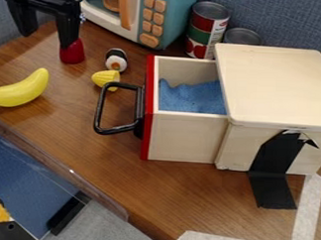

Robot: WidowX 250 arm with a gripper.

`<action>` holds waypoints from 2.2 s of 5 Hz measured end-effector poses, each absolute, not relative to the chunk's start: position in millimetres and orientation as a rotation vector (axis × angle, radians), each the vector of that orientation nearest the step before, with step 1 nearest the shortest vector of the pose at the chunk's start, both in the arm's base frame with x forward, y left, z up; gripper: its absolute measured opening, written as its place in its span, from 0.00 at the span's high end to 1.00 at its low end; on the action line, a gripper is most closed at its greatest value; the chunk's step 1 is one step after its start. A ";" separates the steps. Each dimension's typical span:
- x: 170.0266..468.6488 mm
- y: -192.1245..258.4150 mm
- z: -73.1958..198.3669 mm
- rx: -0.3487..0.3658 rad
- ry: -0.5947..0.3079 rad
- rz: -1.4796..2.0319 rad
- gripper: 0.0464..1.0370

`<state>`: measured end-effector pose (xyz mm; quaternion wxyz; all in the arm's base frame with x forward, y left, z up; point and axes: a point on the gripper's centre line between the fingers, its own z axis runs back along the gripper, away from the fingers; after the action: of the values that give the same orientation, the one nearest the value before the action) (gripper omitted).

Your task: Put the banana in the drawer

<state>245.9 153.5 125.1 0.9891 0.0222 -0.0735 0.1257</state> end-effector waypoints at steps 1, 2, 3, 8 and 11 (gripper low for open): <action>245.4 153.2 117.4 0.035 -0.127 0.250 0.04; 242.9 172.8 100.0 0.058 -0.108 0.213 0.04; 241.0 190.6 85.0 0.063 -0.094 0.116 0.04; 203.3 211.7 35.9 -0.035 -0.062 -0.406 0.04; 214.9 200.7 6.8 0.004 0.000 -0.372 0.09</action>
<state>214.9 200.7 6.8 0.9828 0.0019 0.0000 -0.1848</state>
